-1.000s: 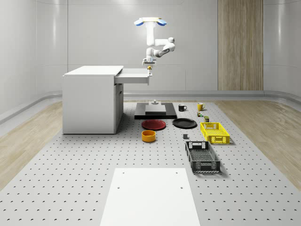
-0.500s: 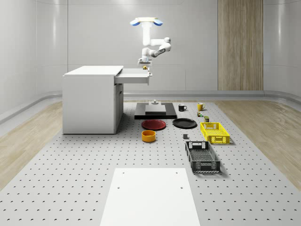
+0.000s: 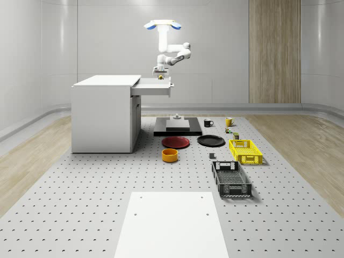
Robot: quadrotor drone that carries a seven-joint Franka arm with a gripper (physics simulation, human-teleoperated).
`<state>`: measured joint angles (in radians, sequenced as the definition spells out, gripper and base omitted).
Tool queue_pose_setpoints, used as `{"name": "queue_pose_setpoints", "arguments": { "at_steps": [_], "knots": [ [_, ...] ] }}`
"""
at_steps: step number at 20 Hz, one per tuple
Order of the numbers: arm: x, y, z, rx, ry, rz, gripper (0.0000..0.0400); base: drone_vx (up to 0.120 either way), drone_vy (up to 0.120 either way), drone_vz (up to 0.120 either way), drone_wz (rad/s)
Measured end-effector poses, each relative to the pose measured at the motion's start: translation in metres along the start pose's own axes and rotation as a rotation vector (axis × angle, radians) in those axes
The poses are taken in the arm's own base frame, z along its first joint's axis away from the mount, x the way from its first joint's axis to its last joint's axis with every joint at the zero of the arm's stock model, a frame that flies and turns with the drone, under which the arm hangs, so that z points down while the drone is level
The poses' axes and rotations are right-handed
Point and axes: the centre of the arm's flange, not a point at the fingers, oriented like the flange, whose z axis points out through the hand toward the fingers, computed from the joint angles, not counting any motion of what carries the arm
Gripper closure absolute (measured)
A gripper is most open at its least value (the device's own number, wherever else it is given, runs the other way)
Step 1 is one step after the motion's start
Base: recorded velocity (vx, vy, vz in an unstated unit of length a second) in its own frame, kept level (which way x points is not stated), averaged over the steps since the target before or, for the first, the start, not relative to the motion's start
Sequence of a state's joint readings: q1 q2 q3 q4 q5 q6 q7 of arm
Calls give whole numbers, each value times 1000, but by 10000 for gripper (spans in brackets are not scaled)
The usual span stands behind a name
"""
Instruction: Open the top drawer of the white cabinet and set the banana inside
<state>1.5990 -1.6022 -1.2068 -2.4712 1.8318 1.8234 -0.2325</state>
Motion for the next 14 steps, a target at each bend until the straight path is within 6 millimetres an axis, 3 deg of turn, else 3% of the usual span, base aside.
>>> {"name": "queue_pose_setpoints", "arguments": {
  "at_steps": [3,14],
  "knots": [
    [0,0,0,0,0,0,208,0,-120,0,0],
    [0,0,40,0,0,-2,208,0,0,0,0]
  ]
}}
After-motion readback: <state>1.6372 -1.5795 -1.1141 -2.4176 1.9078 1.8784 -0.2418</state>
